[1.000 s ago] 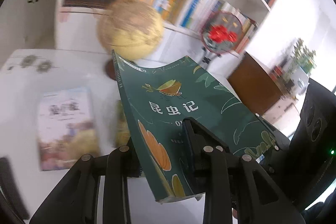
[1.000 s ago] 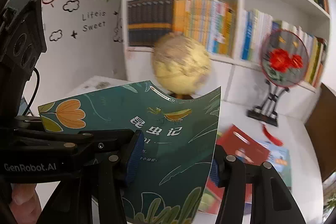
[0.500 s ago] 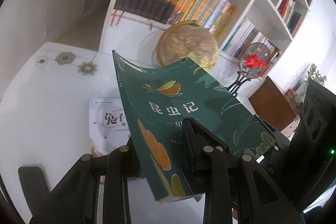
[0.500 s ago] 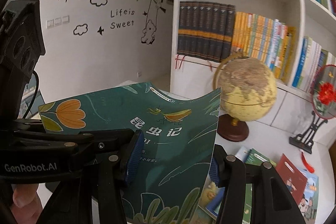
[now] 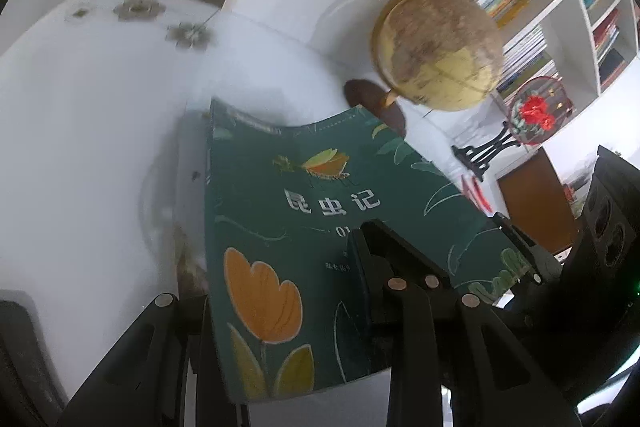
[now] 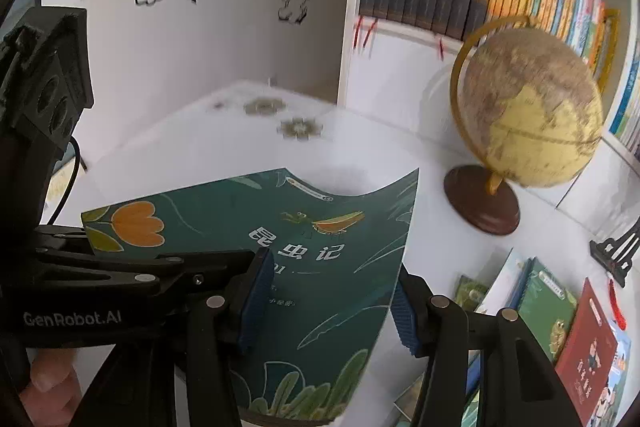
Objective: Organize books
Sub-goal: 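Carry the green book with the left gripper over the open tabletop, then lower the green book onto the tabletop and open the left gripper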
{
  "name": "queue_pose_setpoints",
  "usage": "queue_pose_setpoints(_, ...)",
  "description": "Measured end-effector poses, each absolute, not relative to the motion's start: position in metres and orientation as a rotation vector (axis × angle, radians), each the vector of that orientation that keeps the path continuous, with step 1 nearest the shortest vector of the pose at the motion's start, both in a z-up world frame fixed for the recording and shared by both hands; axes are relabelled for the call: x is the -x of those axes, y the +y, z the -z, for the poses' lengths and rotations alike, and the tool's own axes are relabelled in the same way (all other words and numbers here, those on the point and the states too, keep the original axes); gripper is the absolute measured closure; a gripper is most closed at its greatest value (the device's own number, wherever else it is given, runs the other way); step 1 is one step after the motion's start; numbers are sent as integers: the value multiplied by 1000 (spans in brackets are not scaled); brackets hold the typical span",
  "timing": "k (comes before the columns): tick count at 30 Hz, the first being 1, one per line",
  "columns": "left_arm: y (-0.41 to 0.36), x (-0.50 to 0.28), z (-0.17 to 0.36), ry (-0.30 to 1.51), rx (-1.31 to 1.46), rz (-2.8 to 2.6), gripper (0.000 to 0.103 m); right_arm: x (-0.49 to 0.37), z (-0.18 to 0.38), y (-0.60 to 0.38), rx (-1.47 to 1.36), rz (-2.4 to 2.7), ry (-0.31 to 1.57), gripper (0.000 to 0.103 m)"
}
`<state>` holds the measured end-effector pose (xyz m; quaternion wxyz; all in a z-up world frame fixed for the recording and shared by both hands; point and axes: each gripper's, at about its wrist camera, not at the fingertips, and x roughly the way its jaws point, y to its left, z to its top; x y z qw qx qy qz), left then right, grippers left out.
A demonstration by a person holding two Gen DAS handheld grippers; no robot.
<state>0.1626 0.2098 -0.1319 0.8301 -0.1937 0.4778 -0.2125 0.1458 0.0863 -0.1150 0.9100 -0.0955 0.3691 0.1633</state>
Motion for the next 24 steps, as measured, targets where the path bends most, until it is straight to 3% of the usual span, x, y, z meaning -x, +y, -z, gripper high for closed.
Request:
queue_pose_setpoints(14,217,-162,176,1153,457,415,76,-164,173,76,142,-353,933,48)
queue_pose_setpoints(24,242,-140,167,1226,255,242,68,-164,170,62,103,-318,955,48)
